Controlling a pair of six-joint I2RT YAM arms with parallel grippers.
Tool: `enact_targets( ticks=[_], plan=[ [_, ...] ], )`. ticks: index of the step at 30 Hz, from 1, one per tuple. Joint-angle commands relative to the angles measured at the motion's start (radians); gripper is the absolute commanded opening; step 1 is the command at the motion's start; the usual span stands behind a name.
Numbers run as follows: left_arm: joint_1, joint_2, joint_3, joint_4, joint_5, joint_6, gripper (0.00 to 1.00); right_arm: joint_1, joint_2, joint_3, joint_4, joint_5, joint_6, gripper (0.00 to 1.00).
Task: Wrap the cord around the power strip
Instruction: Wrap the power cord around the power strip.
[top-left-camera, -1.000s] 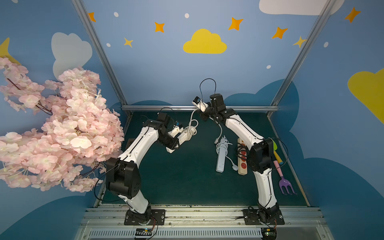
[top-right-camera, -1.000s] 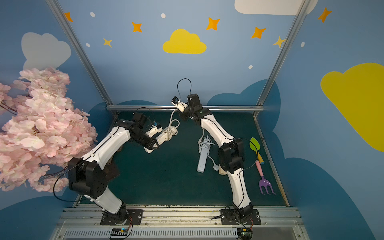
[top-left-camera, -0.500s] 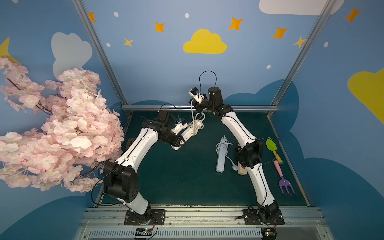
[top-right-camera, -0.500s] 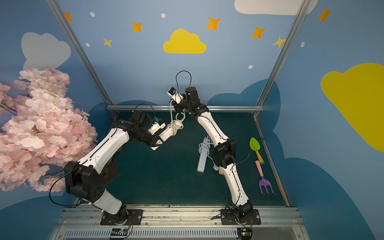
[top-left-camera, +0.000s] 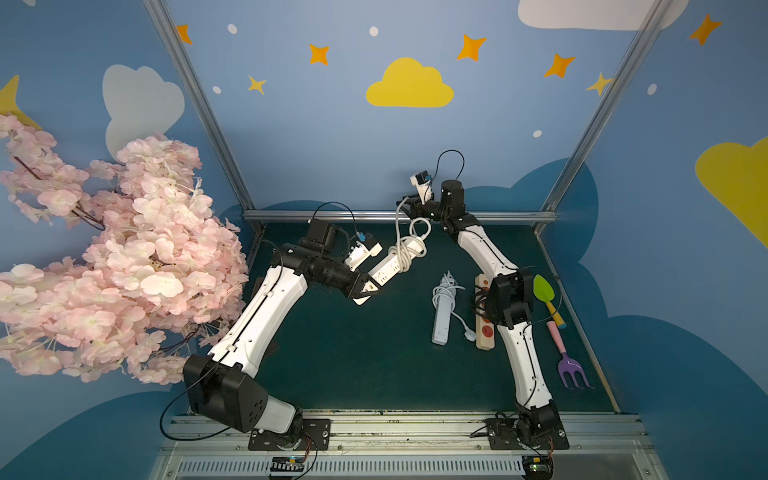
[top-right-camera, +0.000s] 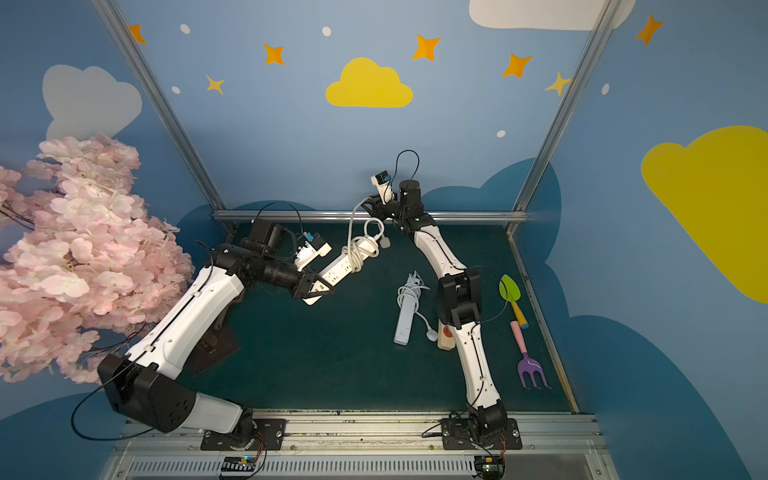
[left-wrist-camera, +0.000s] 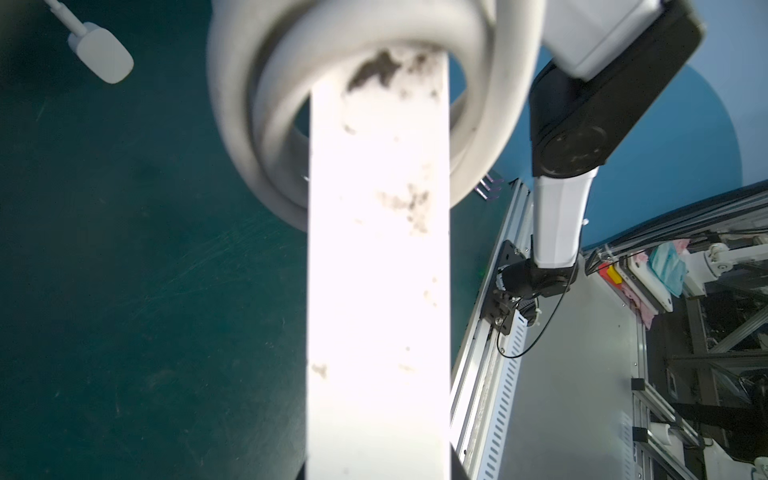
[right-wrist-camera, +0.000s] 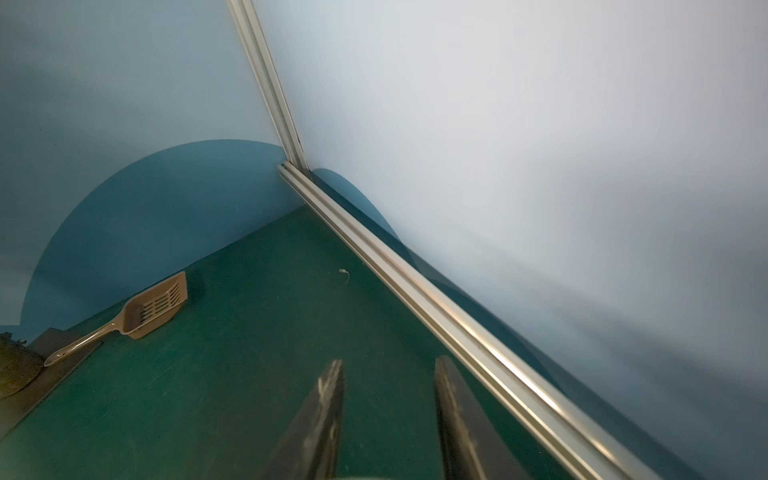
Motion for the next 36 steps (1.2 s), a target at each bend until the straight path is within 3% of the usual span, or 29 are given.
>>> enact_targets(
  ticks=[1, 10, 16, 18, 22, 26, 32, 36],
  plan=[
    [0.003, -0.035, 0.049, 0.142, 0.101, -0.057, 0.03, 0.014, 0.005, -0.051, 0.132, -0.002, 0.126, 0.39],
    [0.025, -0.044, 0.056, 0.356, 0.08, -0.228, 0.03, 0.074, -0.011, -0.25, 0.29, 0.045, 0.211, 0.32],
    [0.06, -0.038, 0.057, 0.444, 0.069, -0.305, 0.03, 0.131, 0.013, -0.29, 0.325, 0.068, 0.237, 0.25],
    [0.064, -0.038, 0.064, 0.446, 0.067, -0.307, 0.03, 0.148, 0.025, -0.29, 0.329, 0.093, 0.242, 0.17],
    [0.081, -0.043, 0.069, 0.458, 0.049, -0.322, 0.03, 0.17, 0.041, -0.302, 0.342, 0.147, 0.263, 0.14],
    [0.092, -0.045, 0.07, 0.479, 0.05, -0.341, 0.03, 0.184, 0.044, -0.328, 0.365, 0.182, 0.278, 0.02],
    [0.099, -0.031, 0.09, 0.466, 0.001, -0.334, 0.03, 0.204, 0.015, -0.41, 0.391, 0.206, 0.286, 0.0],
    [0.184, 0.01, 0.128, 0.438, -0.069, -0.313, 0.03, 0.237, -0.08, -0.576, 0.389, 0.246, 0.221, 0.0]
  ],
)
